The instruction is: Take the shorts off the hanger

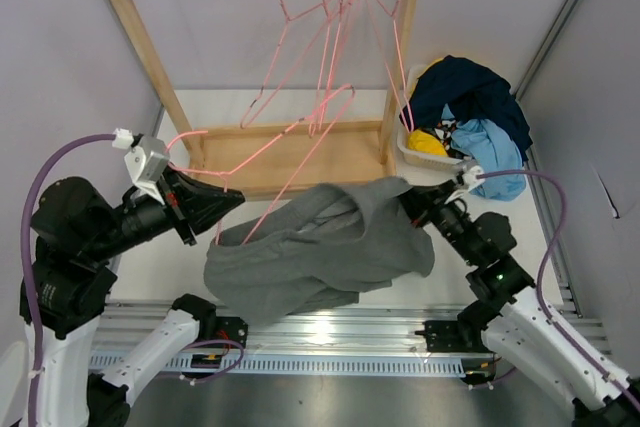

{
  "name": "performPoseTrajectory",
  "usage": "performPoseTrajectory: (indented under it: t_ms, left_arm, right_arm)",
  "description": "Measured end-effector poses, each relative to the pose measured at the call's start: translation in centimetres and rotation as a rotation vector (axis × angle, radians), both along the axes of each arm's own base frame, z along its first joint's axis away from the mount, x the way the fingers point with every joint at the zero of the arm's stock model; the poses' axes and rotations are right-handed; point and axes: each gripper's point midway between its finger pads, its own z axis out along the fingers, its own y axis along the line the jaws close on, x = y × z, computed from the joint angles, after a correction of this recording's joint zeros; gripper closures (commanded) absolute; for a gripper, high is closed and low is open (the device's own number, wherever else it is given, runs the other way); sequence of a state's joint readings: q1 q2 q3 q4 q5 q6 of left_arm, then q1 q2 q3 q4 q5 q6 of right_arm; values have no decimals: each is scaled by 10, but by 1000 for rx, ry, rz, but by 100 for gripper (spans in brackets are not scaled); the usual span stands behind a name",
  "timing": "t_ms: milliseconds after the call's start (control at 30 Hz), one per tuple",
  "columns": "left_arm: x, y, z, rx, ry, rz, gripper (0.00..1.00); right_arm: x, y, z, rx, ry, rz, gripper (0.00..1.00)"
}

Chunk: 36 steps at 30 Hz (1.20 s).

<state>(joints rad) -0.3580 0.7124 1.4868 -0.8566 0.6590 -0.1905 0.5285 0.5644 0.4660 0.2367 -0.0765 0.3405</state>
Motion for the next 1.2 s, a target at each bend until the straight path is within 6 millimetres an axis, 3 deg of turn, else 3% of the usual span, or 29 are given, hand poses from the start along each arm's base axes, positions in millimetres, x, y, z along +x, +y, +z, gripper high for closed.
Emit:
performPoseTrajectory:
  t_ms: [67,200,267,367,467,600,700,767,833,967,1033,1200]
  left_arm:
    - [8,0,7,-43,-35,32,100]
    - [24,1,9,-124,-80,91,100]
    - [36,0,9,-153,-81,122,100]
    - [53,2,8,-144,-43,174,100]
    - [73,17,4,-92,1,308,100]
    - [86,53,-24,19,72,531,100]
    - [78,78,-47,80,117,645,100]
    - [69,91,-57,101,133,694,100]
    - [60,103,-63,113,136,739,100]
    - [57,109,-68,124,142,766,100]
    - [59,108,-76,138,158,765,100]
    - [64,106,-102,185,211,760,100]
  right_arm:
    - [-21,38,-7,-17,10,137,100]
    - [-98,118,-28,-103,14,437,100]
    - [-128,139,-41,-171,10,519,100]
    - [-125,140,-33,-220,-16,441,100]
    - [-85,108,11,-168,-61,200,100]
    - [-27,30,98,-52,-119,-144,100]
    - [14,-40,175,36,-184,-428,100]
    - [31,-78,216,73,-231,-565,100]
    - [50,-103,247,84,-275,-657,100]
    - [109,-133,293,83,-327,-741,100]
    - [152,-145,301,72,-330,-765,100]
    - [263,-139,285,0,-276,-730,100]
